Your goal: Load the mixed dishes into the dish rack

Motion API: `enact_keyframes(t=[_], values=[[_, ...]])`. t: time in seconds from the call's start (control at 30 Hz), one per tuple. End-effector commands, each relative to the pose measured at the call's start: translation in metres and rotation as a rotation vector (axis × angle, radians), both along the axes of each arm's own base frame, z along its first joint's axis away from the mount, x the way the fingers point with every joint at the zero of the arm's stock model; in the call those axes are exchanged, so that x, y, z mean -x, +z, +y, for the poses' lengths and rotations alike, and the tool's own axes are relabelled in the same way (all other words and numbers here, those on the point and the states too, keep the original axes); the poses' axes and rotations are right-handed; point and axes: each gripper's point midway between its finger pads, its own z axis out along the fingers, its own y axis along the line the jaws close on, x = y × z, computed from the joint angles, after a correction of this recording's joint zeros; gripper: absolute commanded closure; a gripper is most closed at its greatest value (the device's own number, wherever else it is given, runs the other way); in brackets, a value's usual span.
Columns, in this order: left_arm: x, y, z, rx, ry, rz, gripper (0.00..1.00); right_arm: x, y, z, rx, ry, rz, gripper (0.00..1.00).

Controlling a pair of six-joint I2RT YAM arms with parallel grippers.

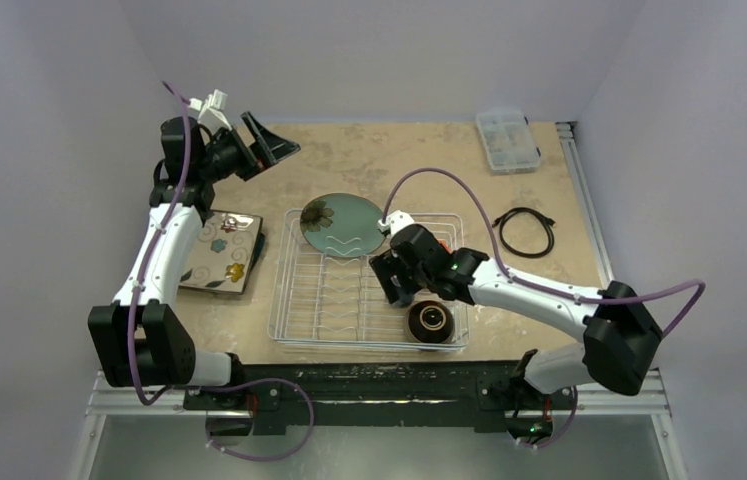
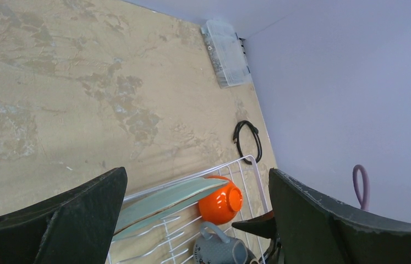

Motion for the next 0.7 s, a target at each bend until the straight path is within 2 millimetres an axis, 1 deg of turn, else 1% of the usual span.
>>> enact_keyframes(t=[0.0,0.07,0.13,0.2,0.27,0.33,0.37,0.43,0.47,0.53,0.6,0.67], values=[[-0.005,0.017,0.001,-0.032,0.002,-0.069,0.0,-0.019,0.052,0.0,-0.086,-0.083,-0.125,0.14],[-0.004,0.021,0.006,-0.05,0.037,-0.085,0.0,-0.019,0.063,-0.002,-0.116,-0.096,-0.154,0.12],[-0.004,0.025,0.014,-0.087,0.094,-0.117,0.0,-0.02,0.075,-0.006,-0.159,-0.119,-0.193,0.08],[0.002,0.038,0.025,-0.124,0.169,-0.183,0.0,-0.021,0.089,-0.013,-0.202,-0.15,-0.238,0.04],[0.008,0.044,0.036,-0.152,0.236,-0.229,0.0,-0.021,0.103,-0.019,-0.243,-0.175,-0.277,0.01],[0.015,0.051,0.044,-0.161,0.293,-0.279,0.0,-0.021,0.115,-0.024,-0.271,-0.185,-0.312,0.01],[0.019,0.062,0.047,-0.154,0.323,-0.331,0.0,-0.021,0.119,-0.026,-0.28,-0.186,-0.326,0.01],[0.027,0.069,0.054,-0.133,0.381,-0.375,0.0,-0.02,0.128,-0.032,-0.29,-0.191,-0.354,0.01],[0.031,0.071,0.059,-0.12,0.416,-0.384,0.0,-0.019,0.129,-0.035,-0.289,-0.194,-0.363,0.01],[0.035,0.068,0.069,-0.11,0.483,-0.37,0.0,-0.017,0.127,-0.041,-0.283,-0.199,-0.374,0.01],[0.036,0.059,0.081,-0.126,0.552,-0.319,0.0,-0.014,0.124,-0.047,-0.282,-0.204,-0.379,0.01],[0.037,0.042,0.095,-0.19,0.613,-0.23,0.0,-0.01,0.12,-0.052,-0.291,-0.205,-0.385,0.01]])
